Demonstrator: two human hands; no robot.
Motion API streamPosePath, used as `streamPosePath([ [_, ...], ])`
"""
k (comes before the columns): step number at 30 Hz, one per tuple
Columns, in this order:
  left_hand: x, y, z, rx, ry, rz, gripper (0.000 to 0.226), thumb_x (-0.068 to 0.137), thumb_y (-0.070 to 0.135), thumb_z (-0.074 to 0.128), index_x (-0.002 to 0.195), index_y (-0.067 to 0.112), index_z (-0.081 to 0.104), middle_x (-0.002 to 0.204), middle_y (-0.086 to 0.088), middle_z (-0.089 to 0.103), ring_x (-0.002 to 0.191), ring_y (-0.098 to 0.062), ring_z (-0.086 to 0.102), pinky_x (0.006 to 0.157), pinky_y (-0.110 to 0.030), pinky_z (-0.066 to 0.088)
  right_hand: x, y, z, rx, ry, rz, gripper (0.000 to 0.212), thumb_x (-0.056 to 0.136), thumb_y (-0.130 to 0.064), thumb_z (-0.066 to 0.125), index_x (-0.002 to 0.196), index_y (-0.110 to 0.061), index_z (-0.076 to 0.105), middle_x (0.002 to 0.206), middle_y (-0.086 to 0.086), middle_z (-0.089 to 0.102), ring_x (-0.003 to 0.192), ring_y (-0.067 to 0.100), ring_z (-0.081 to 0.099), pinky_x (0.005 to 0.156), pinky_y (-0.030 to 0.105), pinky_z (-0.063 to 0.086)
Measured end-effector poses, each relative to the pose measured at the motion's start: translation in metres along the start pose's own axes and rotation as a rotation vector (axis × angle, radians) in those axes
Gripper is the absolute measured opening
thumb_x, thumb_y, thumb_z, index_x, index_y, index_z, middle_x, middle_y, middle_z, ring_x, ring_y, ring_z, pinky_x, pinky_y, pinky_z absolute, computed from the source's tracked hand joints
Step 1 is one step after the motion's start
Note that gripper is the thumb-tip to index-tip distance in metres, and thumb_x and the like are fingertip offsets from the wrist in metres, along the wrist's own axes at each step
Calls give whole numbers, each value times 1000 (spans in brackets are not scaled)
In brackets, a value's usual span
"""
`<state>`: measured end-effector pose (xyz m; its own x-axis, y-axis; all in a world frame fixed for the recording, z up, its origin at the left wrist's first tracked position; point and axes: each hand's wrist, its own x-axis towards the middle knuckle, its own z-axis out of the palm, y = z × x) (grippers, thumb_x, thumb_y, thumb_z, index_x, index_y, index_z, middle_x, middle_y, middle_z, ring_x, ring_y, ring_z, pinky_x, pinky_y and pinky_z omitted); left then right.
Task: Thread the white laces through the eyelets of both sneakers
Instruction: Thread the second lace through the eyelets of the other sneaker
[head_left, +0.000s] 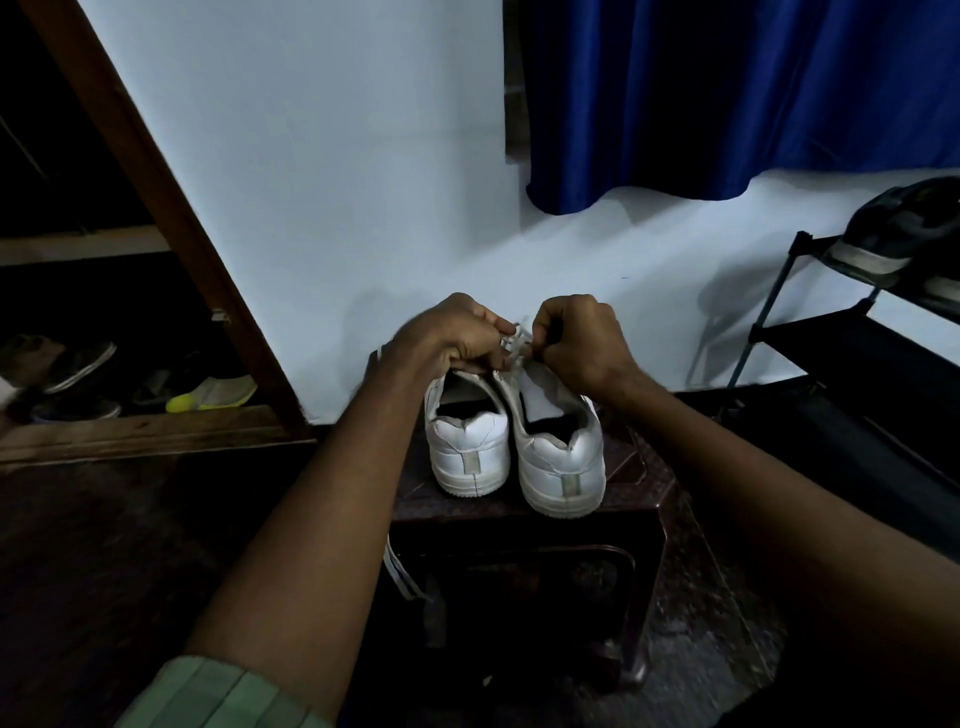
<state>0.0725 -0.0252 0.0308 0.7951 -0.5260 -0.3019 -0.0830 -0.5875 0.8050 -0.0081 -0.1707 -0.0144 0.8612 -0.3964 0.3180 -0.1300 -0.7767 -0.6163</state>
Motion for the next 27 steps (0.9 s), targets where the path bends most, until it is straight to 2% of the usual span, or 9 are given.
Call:
streamPosePath([
  [5, 2, -1, 0, -47, -1, -2, 38, 84, -19, 65, 107, 10, 74, 100, -15, 75, 89, -23, 76, 56, -23, 61, 3, 3, -3, 19, -44, -8, 35, 69, -4, 79, 54, -24, 54, 51, -15, 57, 57, 3, 52, 62, 32, 49],
  [7, 2, -1, 0, -38, 4, -1, 38, 85, -18, 65, 109, 10, 74, 96, -14, 74, 75, -20, 73, 45, -20, 55, 4, 3, -4, 34, -73, -16, 40, 69, -2, 81, 53, -23, 52, 46, -18, 54, 52, 3, 48, 58, 29, 45],
  [9, 5, -2, -1, -34, 2, 6, 37, 87, -17, 64, 114, 7, 74, 95, -15, 73, 70, -20, 70, 46, -19, 54, 4, 2, -2, 47, -64, -13, 41, 68, -1, 82, 54, -23, 51, 45, -16, 52, 51, 4, 47, 57, 28, 40],
  [11, 8, -5, -3, -52, -20, 10, 33, 90, -16, 65, 115, 3, 74, 96, -19, 74, 79, -25, 72, 76, -32, 65, 2, 2, 2, 67, -25, -4, 40, 68, -3, 83, 55, -23, 50, 49, -13, 52, 51, 3, 46, 56, 28, 36],
  [13, 9, -8, -4, -12, -30, 20, 35, 89, -15, 64, 116, 4, 75, 89, -17, 73, 81, -27, 70, 99, -44, 57, 0, 4, 6, 125, 8, 7, 41, 67, -6, 86, 56, -21, 50, 51, -12, 53, 48, 0, 48, 55, 25, 37],
  [16, 10, -10, 1, 171, 36, 109, 40, 82, -10, 63, 107, 16, 81, 67, 1, 70, 63, -15, 65, 77, -33, 62, 0, 8, 9, 230, 2, 38, 43, 67, -10, 92, 56, -20, 52, 50, -13, 54, 46, -2, 48, 52, 17, 37],
  [19, 8, -7, 7, 304, 130, 205, 29, 80, 5, 72, 97, 25, 84, 64, 6, 68, 54, -7, 59, 59, -19, 48, 6, 11, 3, 196, -94, 29, 33, 69, -15, 93, 61, -21, 61, 58, -12, 62, 54, 0, 52, 60, 24, 45],
  [22, 8, -3, 4, 445, 222, 242, 22, 77, 13, 75, 91, 27, 84, 72, 8, 71, 69, -10, 66, 67, -21, 51, 11, 15, -8, 196, -210, -21, 26, 68, -13, 93, 71, -24, 70, 75, -8, 73, 68, 4, 63, 71, 29, 54],
  [27, 13, -4, -11, 619, 594, 291, 21, 80, 15, 67, 96, 21, 79, 105, -4, 75, 100, -29, 71, 86, -37, 60, 12, 9, -18, 91, -265, -84, 23, 72, -15, 91, 90, -19, 78, 81, -1, 75, 74, 11, 67, 74, 29, 51],
])
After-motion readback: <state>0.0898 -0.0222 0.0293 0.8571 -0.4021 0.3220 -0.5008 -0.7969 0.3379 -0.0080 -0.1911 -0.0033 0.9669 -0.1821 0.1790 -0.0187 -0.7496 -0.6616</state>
